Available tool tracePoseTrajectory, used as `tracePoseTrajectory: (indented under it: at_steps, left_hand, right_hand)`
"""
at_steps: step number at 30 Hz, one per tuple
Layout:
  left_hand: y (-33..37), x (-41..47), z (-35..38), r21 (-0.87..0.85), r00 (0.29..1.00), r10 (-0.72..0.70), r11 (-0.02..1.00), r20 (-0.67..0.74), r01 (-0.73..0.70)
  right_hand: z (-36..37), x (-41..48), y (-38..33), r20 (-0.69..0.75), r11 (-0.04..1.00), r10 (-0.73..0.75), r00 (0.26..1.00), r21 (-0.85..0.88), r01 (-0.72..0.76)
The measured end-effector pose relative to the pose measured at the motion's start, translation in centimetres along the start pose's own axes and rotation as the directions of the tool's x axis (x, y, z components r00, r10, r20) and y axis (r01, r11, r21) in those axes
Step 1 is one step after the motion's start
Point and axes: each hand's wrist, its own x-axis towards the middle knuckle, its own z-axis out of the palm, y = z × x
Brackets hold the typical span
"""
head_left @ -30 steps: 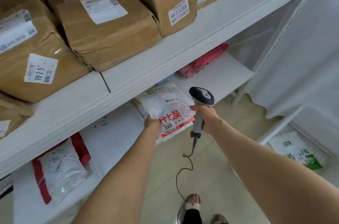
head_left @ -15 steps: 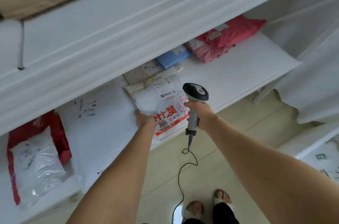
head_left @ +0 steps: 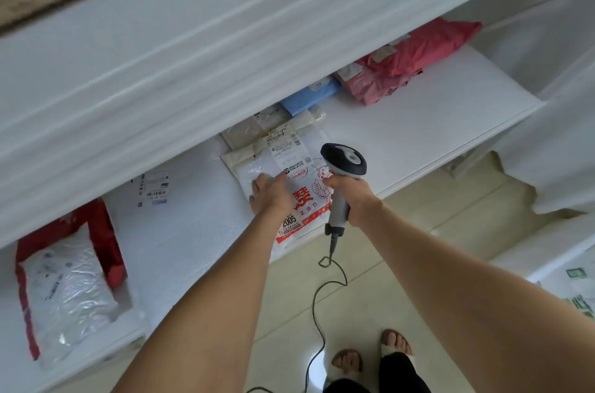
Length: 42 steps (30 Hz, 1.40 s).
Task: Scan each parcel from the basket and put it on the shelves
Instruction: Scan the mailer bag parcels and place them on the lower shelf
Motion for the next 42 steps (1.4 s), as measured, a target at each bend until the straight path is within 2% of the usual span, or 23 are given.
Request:
tracePoseTrajectory:
  at_steps: [5,15,21,25,31,36,38,42]
  left_hand:
    - [2.3,-1.6,-2.4,-0.032,1.0,0.001,0.999,-0.019,-0.002]
    - [11.4,-7.1,-7.5,0.016,0.978,0.21,0.978,0.008,-0.21]
    - [19.1,-12.6,-8.5,0.094,0.918,0.392,0.913,0.062,-0.397]
    - [24.6,-16.9,-8.2,0.132,0.852,0.511,0.842,0.112,-0.522]
    - [32.2,-24.7,-4.5,0.165,0.743,0.642,0.725,0.188,-0.668]
    - [37.9,-31.4,1.8,0.198,0.656,0.706,0.626,0.267,-0.754]
    - [39.8,-33.7,5.0,0.217,0.636,0.712,0.598,0.298,-0.772]
    - [42.9,-37.1,11.6,0.241,0.619,0.695,0.572,0.366,-0.784]
  right_hand:
    - [-1.2,-2.2,-1.0,-0.011,0.999,-0.003,1.0,0.044,0.003]
    - [-7.1,-9.8,-3.5,-0.127,0.967,-0.08,0.989,0.232,0.108]
    - [-13.7,-16.5,-4.1,-0.192,0.883,-0.088,0.977,0.439,0.165]
    - [-19.0,-21.3,-3.3,-0.233,0.78,-0.089,0.968,0.589,0.213]
    - [-27.6,-26.0,0.4,-0.333,0.605,-0.068,0.941,0.736,0.304]
    - [-35.9,-27.6,5.3,-0.395,0.461,-0.003,0.919,0.815,0.352]
    - [-39.5,-27.7,7.4,-0.416,0.409,0.034,0.909,0.835,0.367]
    - [-46.5,-27.4,11.7,-0.416,0.371,0.111,0.903,0.86,0.351]
